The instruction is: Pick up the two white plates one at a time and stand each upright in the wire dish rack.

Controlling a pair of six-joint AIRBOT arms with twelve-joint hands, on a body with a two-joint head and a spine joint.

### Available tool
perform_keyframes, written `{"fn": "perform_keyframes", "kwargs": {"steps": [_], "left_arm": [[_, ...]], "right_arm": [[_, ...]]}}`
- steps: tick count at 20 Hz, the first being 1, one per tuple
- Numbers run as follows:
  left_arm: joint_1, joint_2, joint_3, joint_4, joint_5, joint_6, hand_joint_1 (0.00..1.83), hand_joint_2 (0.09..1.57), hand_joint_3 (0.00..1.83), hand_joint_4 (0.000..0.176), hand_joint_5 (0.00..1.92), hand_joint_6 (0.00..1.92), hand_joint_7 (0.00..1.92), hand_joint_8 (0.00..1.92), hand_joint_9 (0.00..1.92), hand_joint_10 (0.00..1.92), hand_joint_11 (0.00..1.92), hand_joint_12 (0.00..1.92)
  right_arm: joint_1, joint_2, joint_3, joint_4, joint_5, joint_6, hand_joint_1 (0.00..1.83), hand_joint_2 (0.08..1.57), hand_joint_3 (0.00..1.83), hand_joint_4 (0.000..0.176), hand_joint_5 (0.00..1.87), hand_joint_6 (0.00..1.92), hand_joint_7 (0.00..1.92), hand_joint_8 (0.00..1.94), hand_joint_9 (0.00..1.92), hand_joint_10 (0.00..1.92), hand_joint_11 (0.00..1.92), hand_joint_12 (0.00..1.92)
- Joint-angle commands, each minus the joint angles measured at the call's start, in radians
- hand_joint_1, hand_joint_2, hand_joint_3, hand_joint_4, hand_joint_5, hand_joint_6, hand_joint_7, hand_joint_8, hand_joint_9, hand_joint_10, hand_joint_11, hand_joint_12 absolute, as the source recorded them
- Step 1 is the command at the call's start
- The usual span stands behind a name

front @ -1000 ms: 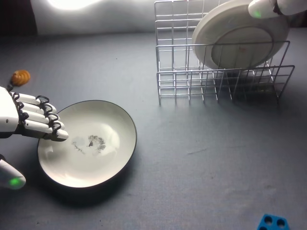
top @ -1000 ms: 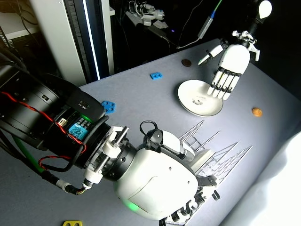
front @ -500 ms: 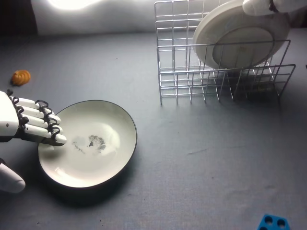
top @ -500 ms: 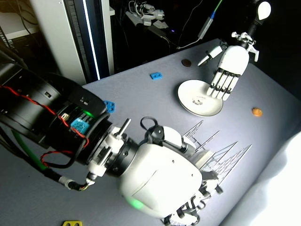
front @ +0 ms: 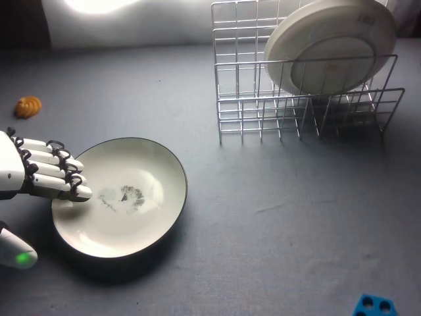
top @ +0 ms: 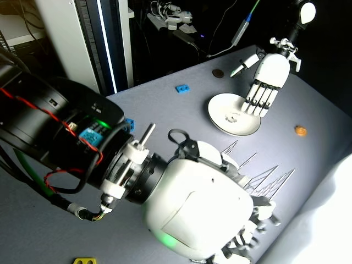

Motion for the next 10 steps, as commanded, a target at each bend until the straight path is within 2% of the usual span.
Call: {"fn": "perform_keyframes", "kwargs": {"steps": [1, 3, 4, 5, 6, 7, 8, 10], "left_arm": [[0.009, -0.008, -0.005, -0.013, -0.022, -0.018, 0.0, 1.09, 0.0, 0.0, 0.13, 0.0, 0.14, 0.0, 0.11, 0.0, 0.0, 0.2], [0.036, -0.014, -0.005, -0.013, -0.037, -0.053, 0.0, 1.09, 0.0, 0.0, 0.12, 0.0, 0.14, 0.0, 0.11, 0.0, 0.0, 0.19], [0.057, -0.019, -0.005, -0.013, -0.054, -0.075, 0.0, 1.08, 0.0, 0.0, 0.12, 0.0, 0.14, 0.0, 0.11, 0.0, 0.0, 0.19], [0.062, -0.02, -0.006, -0.013, -0.057, -0.079, 0.0, 1.08, 0.0, 0.0, 0.13, 0.0, 0.15, 0.0, 0.12, 0.0, 0.0, 0.22], [0.082, -0.023, -0.01, -0.013, -0.069, -0.086, 0.0, 1.08, 0.0, 0.0, 0.14, 0.0, 0.15, 0.0, 0.13, 0.0, 0.0, 0.23], [0.091, -0.025, -0.012, -0.013, -0.07, -0.088, 0.0, 1.08, 0.0, 0.0, 0.13, 0.0, 0.15, 0.0, 0.12, 0.0, 0.0, 0.21], [0.104, -0.026, -0.015, -0.013, -0.071, -0.088, 0.0, 1.09, 0.0, 0.0, 0.12, 0.0, 0.13, 0.0, 0.11, 0.0, 0.0, 0.18], [0.117, -0.029, -0.014, -0.013, -0.071, -0.088, 0.0, 1.08, 0.0, 0.0, 0.12, 0.0, 0.13, 0.0, 0.11, 0.0, 0.0, 0.21]], "right_arm": [[0.021, 0.007, -0.002, -0.012, 0.158, 0.006, 1.14, 1.02, 0.0, 0.0, 0.71, 0.37, 0.8, 0.05, 0.43, 0.81, 0.17, 1.33], [0.051, 0.006, -0.011, -0.097, 0.208, 0.006, 1.15, 1.03, 0.0, 0.0, 0.55, 0.56, 0.74, 0.1, 0.36, 0.91, 0.11, 1.37], [0.065, 0.006, -0.028, -0.176, 0.234, 0.005, 1.14, 1.04, 0.0, 0.0, 0.46, 0.67, 0.63, 0.27, 0.32, 0.92, 0.08, 1.39], [0.067, 0.006, -0.032, -0.194, 0.239, 0.003, 1.15, 1.04, 0.0, 0.0, 0.41, 0.72, 0.53, 0.45, 0.29, 0.98, 0.05, 1.42], [0.07, 0.004, -0.061, -0.217, 0.241, -0.073, 1.15, 1.03, 0.0, 0.0, 0.4, 0.74, 0.46, 0.62, 0.29, 0.97, 0.07, 1.41], [0.069, 0.003, -0.078, -0.217, 0.241, -0.136, 1.14, 1.04, 0.0, 0.0, 0.38, 0.72, 0.42, 0.69, 0.29, 0.95, 0.08, 1.38], [0.064, -0.001, -0.102, -0.218, 0.239, -0.236, 1.14, 1.05, 0.0, 0.0, 0.36, 0.69, 0.39, 0.71, 0.27, 0.94, 0.05, 1.39], [0.056, -0.009, -0.14, -0.223, 0.236, -0.329, 1.14, 1.03, 0.0, 0.0, 0.4, 0.61, 0.38, 0.75, 0.28, 0.93, 0.06, 1.38]]}}
